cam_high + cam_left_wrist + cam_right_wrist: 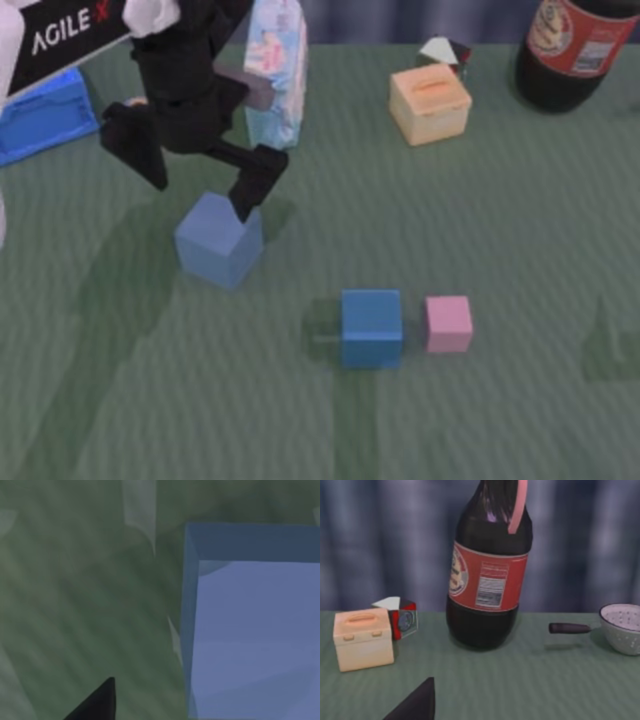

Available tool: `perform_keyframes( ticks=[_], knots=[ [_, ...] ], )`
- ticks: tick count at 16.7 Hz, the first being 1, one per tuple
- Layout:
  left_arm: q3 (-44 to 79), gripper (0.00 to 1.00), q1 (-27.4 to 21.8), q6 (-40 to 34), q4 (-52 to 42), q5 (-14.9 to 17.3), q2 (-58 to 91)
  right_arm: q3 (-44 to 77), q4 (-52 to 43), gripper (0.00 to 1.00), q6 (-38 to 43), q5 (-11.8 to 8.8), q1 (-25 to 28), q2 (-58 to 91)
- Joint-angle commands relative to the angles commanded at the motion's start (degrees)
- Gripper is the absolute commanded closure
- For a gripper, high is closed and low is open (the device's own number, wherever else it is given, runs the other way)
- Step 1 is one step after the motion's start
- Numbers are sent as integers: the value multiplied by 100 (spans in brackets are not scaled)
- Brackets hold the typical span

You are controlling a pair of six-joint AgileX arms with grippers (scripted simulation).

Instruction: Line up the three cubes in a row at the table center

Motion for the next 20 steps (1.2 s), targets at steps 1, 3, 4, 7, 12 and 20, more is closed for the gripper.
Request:
perform_keyframes(
  ticks=[1, 3, 4, 7, 12, 20],
  knots=[
    [0, 0, 0, 0, 0, 0, 0, 0, 0, 0, 0, 0, 0, 0],
    [0, 0, 0, 0, 0, 0, 0, 0, 0, 0, 0, 0, 0, 0],
    [3, 0, 27, -2, 3, 2, 3, 0, 0, 0, 0, 0, 0, 0],
    [-193, 0, 15, 12, 234, 1, 60, 0, 0, 0, 0, 0, 0, 0],
    [-977, 0, 12, 15, 1414, 4, 383, 0, 0, 0, 0, 0, 0, 0],
    [-1230, 15, 9, 15, 1740, 5, 510, 0, 0, 0, 0, 0, 0, 0]
  ],
)
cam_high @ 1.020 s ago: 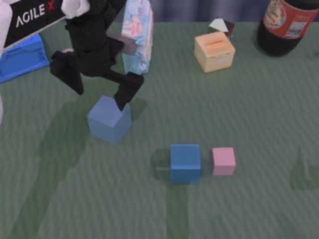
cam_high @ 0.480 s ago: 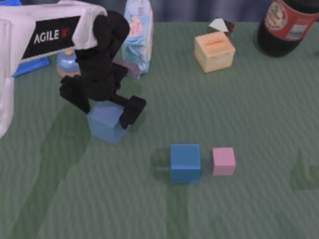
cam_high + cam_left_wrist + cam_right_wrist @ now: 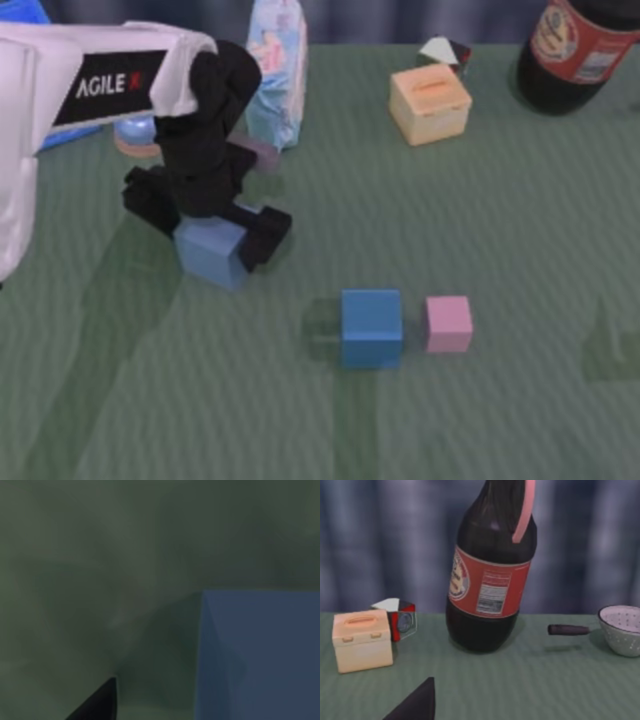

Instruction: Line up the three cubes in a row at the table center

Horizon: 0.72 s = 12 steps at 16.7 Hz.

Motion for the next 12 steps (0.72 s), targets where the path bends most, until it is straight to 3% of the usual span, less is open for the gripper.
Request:
perform_keyframes(
  ticks=[11, 12],
  knots=[
    [0, 98, 0, 0, 0, 0, 0, 0, 0, 0, 0, 0, 0, 0],
    [0, 100, 0, 0, 0, 0, 0, 0, 0, 0, 0, 0, 0, 0]
  ],
)
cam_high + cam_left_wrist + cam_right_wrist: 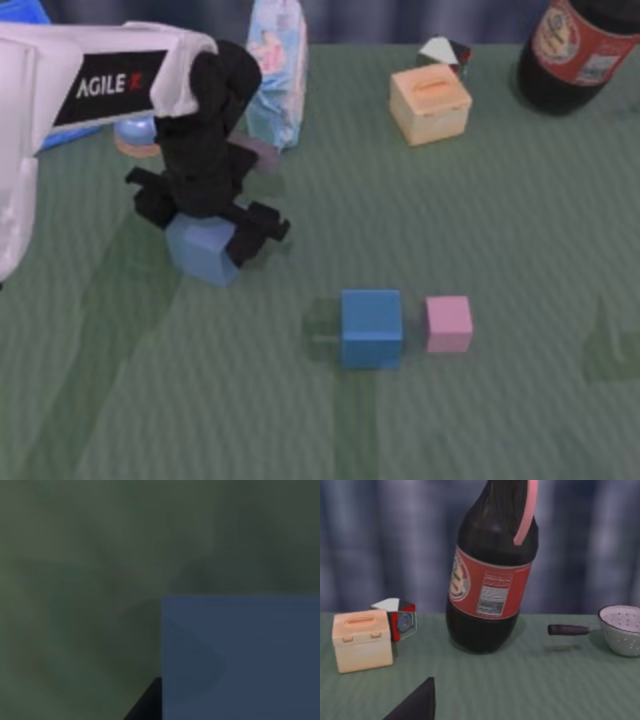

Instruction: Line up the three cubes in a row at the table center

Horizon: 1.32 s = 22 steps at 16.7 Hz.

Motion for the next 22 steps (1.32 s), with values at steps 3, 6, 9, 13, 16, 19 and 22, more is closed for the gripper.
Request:
perform_keyframes(
  ticks=[3, 6, 9, 13, 16, 19, 22],
  knots=[
    [0, 100, 0, 0, 0, 0, 0, 0, 0, 0, 0, 0, 0, 0],
    [0, 100, 0, 0, 0, 0, 0, 0, 0, 0, 0, 0, 0, 0],
    [23, 100, 6, 3, -32, 5, -61, 0, 0, 0, 0, 0, 0, 0],
    [447, 100, 63, -13, -647, 1, -236, 0, 0, 0, 0, 0, 0, 0],
    [813, 100, 101, -10, -1227, 0, -420, 0, 0, 0, 0, 0, 0, 0],
    [910, 100, 113, -9, -1348, 0, -487, 0, 0, 0, 0, 0, 0, 0],
    [890, 100, 75, -13, -1332, -3, -473, 0, 0, 0, 0, 0, 0, 0]
  ],
)
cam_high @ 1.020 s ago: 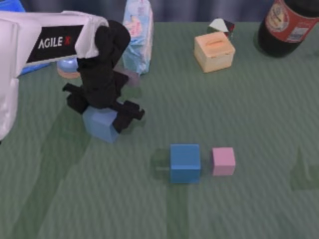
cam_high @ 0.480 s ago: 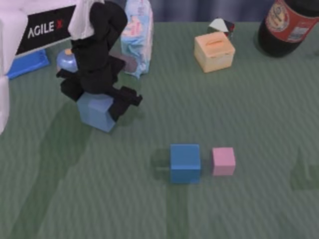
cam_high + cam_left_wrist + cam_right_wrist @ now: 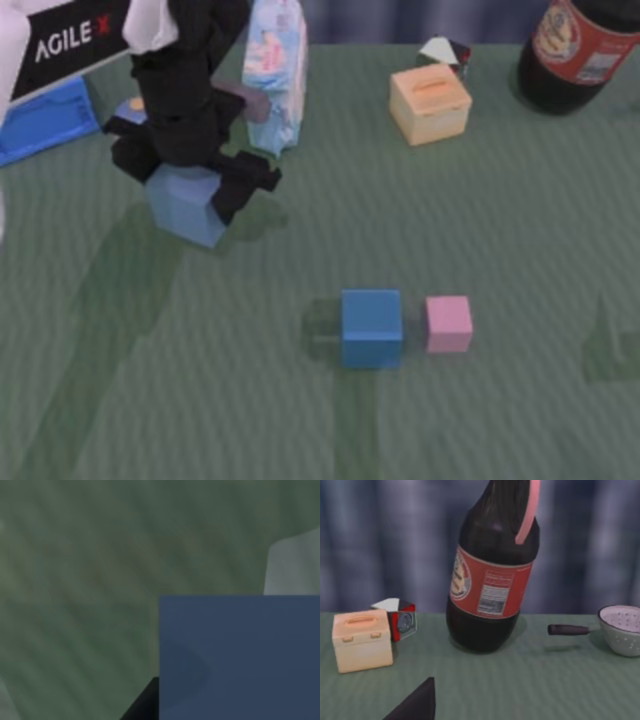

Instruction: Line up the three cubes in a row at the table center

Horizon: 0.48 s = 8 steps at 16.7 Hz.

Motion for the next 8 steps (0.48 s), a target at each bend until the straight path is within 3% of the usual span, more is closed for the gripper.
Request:
perform_keyframes(
  ticks=[3, 8],
  knots=[
    [-191, 100, -138, -396, 39, -3, -159, 0, 0, 0, 0, 0, 0, 0],
    [-976, 100, -605, -1930, 182, -15, -775, 0, 0, 0, 0, 0, 0, 0]
  ],
)
